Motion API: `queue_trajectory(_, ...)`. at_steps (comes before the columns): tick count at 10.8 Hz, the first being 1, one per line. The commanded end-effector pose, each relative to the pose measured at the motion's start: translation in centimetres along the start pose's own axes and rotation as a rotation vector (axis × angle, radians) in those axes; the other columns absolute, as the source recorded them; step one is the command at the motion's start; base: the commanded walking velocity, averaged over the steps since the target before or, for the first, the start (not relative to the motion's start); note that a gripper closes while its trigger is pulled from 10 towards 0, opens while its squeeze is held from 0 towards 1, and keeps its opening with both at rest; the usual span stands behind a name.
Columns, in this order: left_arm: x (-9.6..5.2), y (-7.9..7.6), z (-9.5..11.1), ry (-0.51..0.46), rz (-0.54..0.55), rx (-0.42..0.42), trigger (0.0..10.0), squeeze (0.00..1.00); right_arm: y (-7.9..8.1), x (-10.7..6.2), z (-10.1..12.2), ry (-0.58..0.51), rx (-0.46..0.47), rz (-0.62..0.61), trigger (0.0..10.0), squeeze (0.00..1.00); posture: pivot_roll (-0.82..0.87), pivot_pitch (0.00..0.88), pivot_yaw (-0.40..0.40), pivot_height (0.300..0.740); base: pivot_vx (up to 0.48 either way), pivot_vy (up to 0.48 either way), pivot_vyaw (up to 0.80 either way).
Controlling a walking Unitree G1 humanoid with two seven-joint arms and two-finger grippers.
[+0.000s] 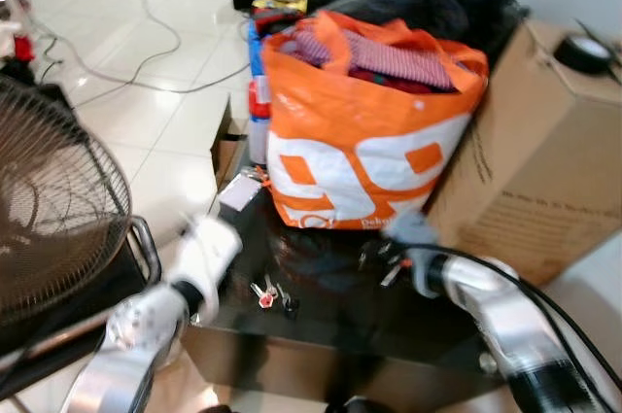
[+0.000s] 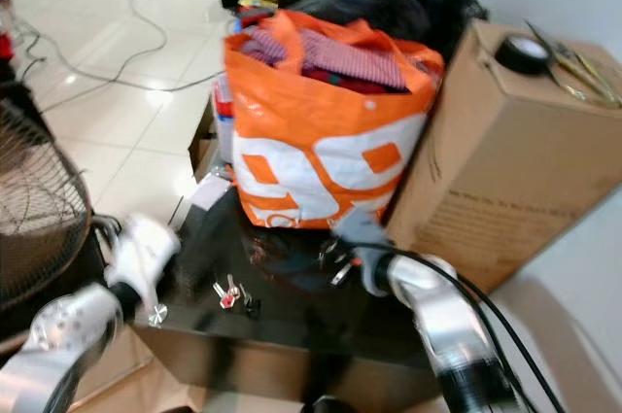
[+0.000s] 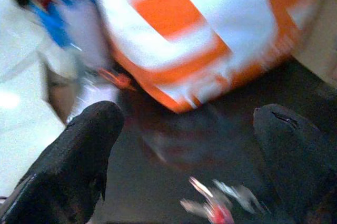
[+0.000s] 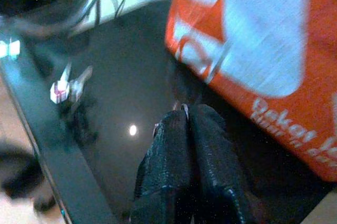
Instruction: Hang keys on a hook
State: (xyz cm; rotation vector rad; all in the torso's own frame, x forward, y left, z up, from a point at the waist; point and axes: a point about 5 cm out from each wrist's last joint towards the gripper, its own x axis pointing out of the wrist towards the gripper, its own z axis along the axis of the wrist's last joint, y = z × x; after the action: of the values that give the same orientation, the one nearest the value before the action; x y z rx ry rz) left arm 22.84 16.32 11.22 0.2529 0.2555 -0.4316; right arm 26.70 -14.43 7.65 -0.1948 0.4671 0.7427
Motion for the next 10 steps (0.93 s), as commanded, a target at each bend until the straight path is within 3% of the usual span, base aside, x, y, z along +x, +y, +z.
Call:
queue_trajectory(1, 0.3, 0.8, 0.7, -0.047, 0.074, 0.006, 10.0, 0.00, -0.7, -1.0, 1.1, -0.056, 0.075, -0.111, 0.0, 0.00, 0.05, 0.000, -0.130, 0.740, 0.000, 0.000, 0.00)
queue_trajectory(3, 1.1, 2.1, 2.5, -0.125, 0.205, -0.003, 10.0, 0.00, 0.3, -2.5, 3.2, -0.266, 0.222, -0.320, 0.0, 0.00, 0.08, 0.000, -0.143, 0.740, 0.000, 0.000, 0.00)
queue_trajectory(4, 1.4, 2.0, 2.4, -0.130, 0.219, -0.027, 10.0, 0.00, 0.9, -2.8, 3.6, -0.324, 0.298, -0.411, 0.0, 0.00, 0.08, 0.000, -0.137, 0.740, 0.000, 0.000, 0.00)
queue_trajectory(5, 1.6, 1.9, 2.2, -0.129, 0.223, -0.024, 10.0, 0.00, 1.0, -2.8, 3.7, -0.353, 0.346, -0.444, 0.0, 0.00, 0.09, 0.000, -0.131, 0.740, 0.000, 0.000, 0.00)
queue_trajectory(6, 2.2, 2.4, 2.6, -0.136, 0.241, -0.021, 10.0, 0.00, 0.0, -3.0, 5.2, -0.486, 0.328, -0.566, 0.0, 0.00, 0.07, 0.000, -0.084, 0.740, 0.000, 0.000, 0.00)
queue_trajectory(8, 2.7, 2.7, 3.1, -0.148, 0.215, -0.002, 10.0, 0.00, -0.9, -3.0, 5.0, -0.448, 0.376, -0.653, 0.0, 0.00, 0.06, 0.000, -0.071, 0.740, 0.000, 0.000, 0.00)
queue_trajectory(9, 3.0, 2.9, 3.4, -0.157, 0.215, 0.023, 10.0, 0.00, -1.0, -2.7, 4.7, -0.414, 0.403, -0.646, 3.4, 0.00, 0.06, 0.000, -0.069, 0.740, 0.000, 0.000, 0.00)
queue_trajectory(10, 3.2, 3.0, 3.3, -0.149, 0.215, 0.033, 10.0, 0.00, -0.8, -2.2, 4.8, -0.402, 0.394, -0.630, 10.0, 0.00, 0.05, 0.000, -0.070, 0.740, 0.000, 0.000, 0.00)
